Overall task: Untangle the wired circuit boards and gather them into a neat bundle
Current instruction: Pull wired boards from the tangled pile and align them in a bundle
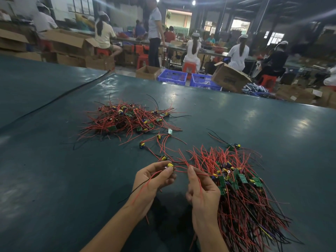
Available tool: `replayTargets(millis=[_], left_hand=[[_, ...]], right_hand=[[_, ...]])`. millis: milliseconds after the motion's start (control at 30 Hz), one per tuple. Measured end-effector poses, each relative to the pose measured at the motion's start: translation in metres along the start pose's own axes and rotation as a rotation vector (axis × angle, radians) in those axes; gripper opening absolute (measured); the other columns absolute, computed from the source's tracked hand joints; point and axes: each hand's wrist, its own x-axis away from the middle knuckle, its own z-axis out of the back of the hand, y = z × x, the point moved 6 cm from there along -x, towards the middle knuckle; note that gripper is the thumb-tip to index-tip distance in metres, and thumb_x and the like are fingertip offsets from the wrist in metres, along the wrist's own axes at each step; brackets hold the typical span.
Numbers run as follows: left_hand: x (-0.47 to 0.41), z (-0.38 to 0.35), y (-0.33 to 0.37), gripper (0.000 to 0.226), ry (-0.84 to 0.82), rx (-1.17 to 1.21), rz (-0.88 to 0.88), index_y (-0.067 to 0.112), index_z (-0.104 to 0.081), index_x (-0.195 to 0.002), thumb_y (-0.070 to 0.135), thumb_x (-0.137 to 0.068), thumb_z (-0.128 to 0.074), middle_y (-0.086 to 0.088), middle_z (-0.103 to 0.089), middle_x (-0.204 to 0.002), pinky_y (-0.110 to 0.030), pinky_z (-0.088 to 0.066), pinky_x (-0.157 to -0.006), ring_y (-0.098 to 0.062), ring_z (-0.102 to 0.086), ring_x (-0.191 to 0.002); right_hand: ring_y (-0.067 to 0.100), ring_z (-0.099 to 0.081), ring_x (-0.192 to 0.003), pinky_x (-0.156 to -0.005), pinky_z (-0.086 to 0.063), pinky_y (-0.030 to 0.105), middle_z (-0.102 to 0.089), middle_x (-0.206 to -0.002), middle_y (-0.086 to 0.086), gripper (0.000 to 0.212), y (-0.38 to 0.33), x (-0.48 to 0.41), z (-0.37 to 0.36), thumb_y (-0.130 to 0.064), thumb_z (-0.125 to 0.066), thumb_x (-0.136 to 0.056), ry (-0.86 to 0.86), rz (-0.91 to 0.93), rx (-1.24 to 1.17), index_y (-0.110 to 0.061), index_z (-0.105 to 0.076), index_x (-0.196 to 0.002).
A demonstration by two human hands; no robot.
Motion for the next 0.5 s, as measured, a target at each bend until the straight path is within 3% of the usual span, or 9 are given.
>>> replayTargets(millis=[67,167,333,400,500], left_hand=[[0.001,0.000,0.001,0.036,0.016,0.046,-0.003,-0.001,-0.069,-0.102,0.010,-0.068,-0.075,-0.015,-0.071,-0.085,-0.021,-0.056,-0.066,-0.022,-0.070,-0.075],[0.002,0.002,0.003,0.028,0.072,0.006,-0.056,-0.002,-0.068,-0.101,0.004,-0.074,-0.073,-0.017,-0.070,-0.084,-0.022,-0.056,-0.066,-0.022,-0.069,-0.074],[0.001,0.002,0.006,0.017,0.117,-0.125,-0.155,-0.002,-0.068,-0.094,-0.009,-0.079,-0.069,-0.013,-0.072,-0.076,-0.024,-0.057,-0.064,-0.022,-0.069,-0.069],[0.001,0.000,0.006,0.017,0.108,-0.143,-0.170,-0.002,-0.068,-0.093,-0.010,-0.078,-0.070,-0.011,-0.072,-0.074,-0.024,-0.056,-0.064,-0.023,-0.068,-0.068],[0.001,0.003,0.007,0.018,0.124,-0.182,-0.197,0.001,-0.071,-0.092,-0.009,-0.078,-0.071,-0.010,-0.073,-0.077,-0.024,-0.057,-0.066,-0.021,-0.069,-0.071]], right_hand=[[0.008,-0.033,-0.046,-0.040,-0.029,0.020,-0.049,-0.060,0.003,0.004,-0.003,-0.001,0.005,-0.017,-0.073,-0.082,0.030,0.114,0.092,-0.017,-0.076,-0.081],[0.006,-0.040,-0.053,-0.048,-0.038,0.018,-0.055,-0.080,0.004,0.007,-0.019,0.004,0.006,-0.020,-0.073,-0.080,0.069,0.469,0.380,-0.025,-0.074,-0.084],[0.013,-0.054,-0.063,-0.053,-0.046,0.022,-0.056,-0.089,-0.006,0.006,-0.031,0.015,-0.004,-0.020,-0.073,-0.080,0.025,0.707,0.432,-0.024,-0.074,-0.085],[0.012,-0.055,-0.064,-0.055,-0.047,0.020,-0.058,-0.087,-0.004,0.010,-0.031,0.014,-0.002,-0.018,-0.073,-0.080,0.037,0.679,0.396,-0.028,-0.074,-0.081],[0.015,-0.057,-0.058,-0.049,-0.045,0.024,-0.065,-0.074,0.007,0.005,-0.012,0.004,0.007,-0.022,-0.073,-0.082,0.108,0.324,0.280,-0.027,-0.075,-0.082]])
